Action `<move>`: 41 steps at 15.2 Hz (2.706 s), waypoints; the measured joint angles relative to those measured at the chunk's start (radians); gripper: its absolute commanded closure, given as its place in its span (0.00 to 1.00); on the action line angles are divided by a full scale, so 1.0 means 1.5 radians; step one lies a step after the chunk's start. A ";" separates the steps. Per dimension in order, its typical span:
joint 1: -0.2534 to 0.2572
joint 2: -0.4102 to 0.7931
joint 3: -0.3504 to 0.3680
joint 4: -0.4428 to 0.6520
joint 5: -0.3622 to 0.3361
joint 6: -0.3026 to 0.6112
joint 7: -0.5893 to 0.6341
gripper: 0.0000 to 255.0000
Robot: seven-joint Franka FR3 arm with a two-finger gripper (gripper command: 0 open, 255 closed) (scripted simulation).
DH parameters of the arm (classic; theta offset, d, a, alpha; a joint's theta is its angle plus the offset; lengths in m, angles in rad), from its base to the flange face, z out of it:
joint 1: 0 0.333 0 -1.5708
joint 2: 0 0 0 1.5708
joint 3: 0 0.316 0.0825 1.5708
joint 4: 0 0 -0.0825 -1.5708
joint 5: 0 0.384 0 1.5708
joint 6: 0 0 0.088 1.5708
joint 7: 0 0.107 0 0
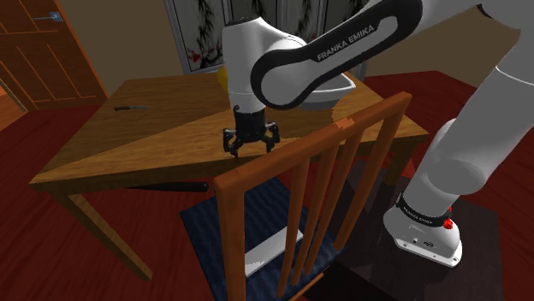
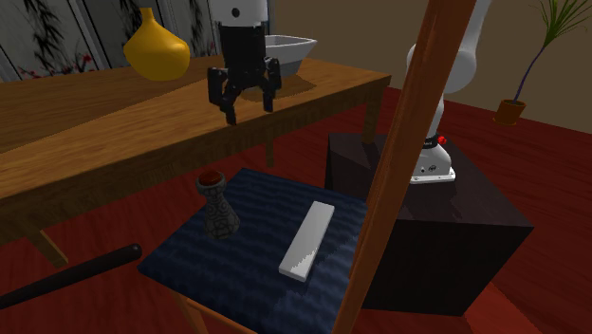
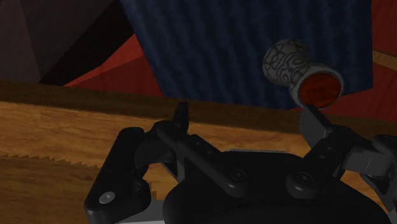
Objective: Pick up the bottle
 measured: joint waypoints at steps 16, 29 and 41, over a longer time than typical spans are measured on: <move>0.075 0.326 0.002 0.202 -0.195 0.058 0.280 0.00; 0.076 0.331 0.001 0.198 -0.199 0.067 0.283 1.00; 0.063 0.283 0.016 0.239 -0.164 -0.020 0.262 1.00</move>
